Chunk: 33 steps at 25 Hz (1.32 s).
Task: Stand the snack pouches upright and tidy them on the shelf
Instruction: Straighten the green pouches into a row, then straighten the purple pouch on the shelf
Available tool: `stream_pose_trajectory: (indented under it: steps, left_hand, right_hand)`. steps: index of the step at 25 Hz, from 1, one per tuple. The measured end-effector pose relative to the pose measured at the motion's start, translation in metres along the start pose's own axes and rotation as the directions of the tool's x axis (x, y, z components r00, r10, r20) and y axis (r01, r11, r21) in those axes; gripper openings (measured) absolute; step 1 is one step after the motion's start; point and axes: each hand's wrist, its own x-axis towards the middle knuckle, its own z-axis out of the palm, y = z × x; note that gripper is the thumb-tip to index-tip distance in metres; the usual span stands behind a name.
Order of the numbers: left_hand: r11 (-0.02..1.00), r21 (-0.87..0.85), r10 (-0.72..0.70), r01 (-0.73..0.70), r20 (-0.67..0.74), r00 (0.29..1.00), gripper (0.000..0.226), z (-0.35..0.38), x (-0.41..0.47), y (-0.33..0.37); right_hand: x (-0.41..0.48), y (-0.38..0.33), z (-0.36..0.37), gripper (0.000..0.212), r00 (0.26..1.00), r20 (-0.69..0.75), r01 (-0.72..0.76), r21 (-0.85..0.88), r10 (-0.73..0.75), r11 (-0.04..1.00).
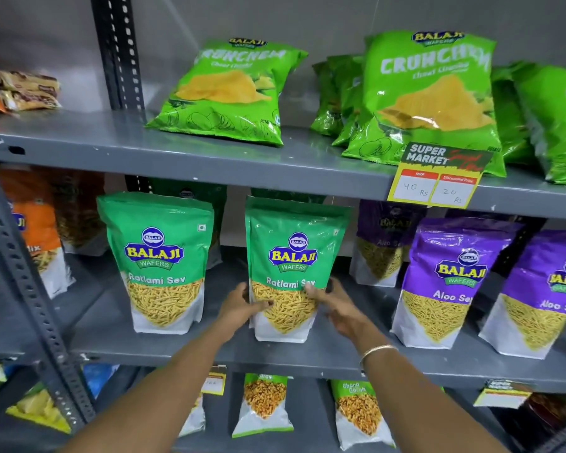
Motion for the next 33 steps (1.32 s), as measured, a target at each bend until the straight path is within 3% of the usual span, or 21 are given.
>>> stream_pose_trajectory:
  steps: [2, 4, 6, 10, 12, 15, 17, 20, 23, 25, 27, 29, 30, 31, 33]
  left_hand:
    - [0.941, -0.339, -0.035, 0.019, -0.040, 0.999, 0.048, -0.006, 0.001, 0.036]
    - [0.852, -0.522, -0.071, 0.039, -0.040, 0.997, 0.036, -0.012, 0.002, 0.067]
    - [0.837, -0.545, -0.097, 0.056, -0.047, 0.994, 0.029, -0.014, 0.002, 0.083]
    - [0.861, -0.505, -0.076, 0.055, -0.020, 0.997, 0.049, -0.017, 0.000, 0.077]
    - [0.933, -0.332, -0.124, 0.137, 0.061, 0.990, 0.062, -0.013, -0.004, 0.055]
    - [0.968, -0.105, -0.213, 0.227, 0.126, 0.969, 0.071, 0.003, -0.014, 0.011]
    - [0.969, -0.142, -0.196, 0.204, 0.068, 0.978, 0.069, 0.008, -0.012, -0.004]
    - [0.969, -0.170, -0.175, 0.178, 0.035, 0.984, 0.048, 0.008, -0.011, -0.001]
    - [0.982, -0.078, -0.165, 0.171, 0.075, 0.983, 0.051, 0.002, -0.016, 0.005]
    - [0.960, 0.080, -0.279, 0.270, 0.141, 0.950, 0.060, -0.006, -0.017, 0.009]
    - [0.843, 0.367, -0.479, 0.393, 0.180, 0.859, 0.058, -0.010, -0.014, 0.015]
    - [0.710, 0.563, -0.622, 0.423, 0.221, 0.751, 0.039, 0.004, -0.019, 0.030]
    - [0.686, 0.599, -0.659, 0.413, 0.272, 0.701, 0.037, 0.019, -0.020, 0.036]
    - [0.690, 0.621, -0.663, 0.371, 0.337, 0.669, 0.036, 0.038, -0.020, 0.041]
    - [0.802, 0.524, -0.537, 0.287, 0.423, 0.730, 0.028, 0.092, -0.020, 0.045]
  right_hand:
    - [0.008, -0.037, -0.006, 0.056, 0.995, -0.066, 0.094, 0.227, -0.081, 0.969]
    - [0.013, -0.064, -0.005, 0.022, 0.981, -0.162, 0.149, 0.293, -0.104, 0.944]
    - [0.014, -0.073, -0.002, 0.026, 0.975, -0.202, 0.143, 0.253, -0.092, 0.957]
    - [0.007, -0.055, -0.007, 0.051, 0.981, -0.194, 0.052, 0.150, -0.022, 0.987]
    - [-0.003, -0.033, -0.007, 0.063, 0.981, -0.167, -0.109, -0.034, 0.102, 0.993]
    - [-0.015, 0.005, 0.006, 0.051, 0.965, -0.144, -0.247, -0.206, 0.221, 0.947]
    - [-0.012, 0.020, 0.012, 0.056, 0.960, -0.218, -0.220, -0.192, 0.177, 0.956]
    - [-0.011, 0.025, 0.016, 0.060, 0.958, -0.264, -0.167, -0.190, 0.114, 0.967]
    - [-0.013, 0.026, 0.018, 0.060, 0.965, -0.243, -0.160, -0.228, 0.103, 0.961]
    - [-0.012, 0.025, 0.013, 0.065, 0.967, -0.226, -0.180, -0.296, 0.115, 0.938]
    - [-0.011, 0.020, -0.010, 0.062, 0.949, -0.285, -0.263, -0.480, 0.135, 0.837]
    - [-0.017, 0.014, -0.058, 0.030, 0.913, -0.356, -0.400, -0.700, 0.197, 0.591]
    - [-0.019, 0.015, -0.088, 0.026, 0.878, -0.397, -0.478, -0.736, 0.268, 0.479]
    - [-0.023, 0.016, -0.121, 0.030, 0.841, -0.438, -0.538, -0.740, 0.317, 0.404]
    - [-0.033, 0.014, -0.181, 0.026, 0.772, -0.557, -0.634, -0.709, 0.304, 0.310]
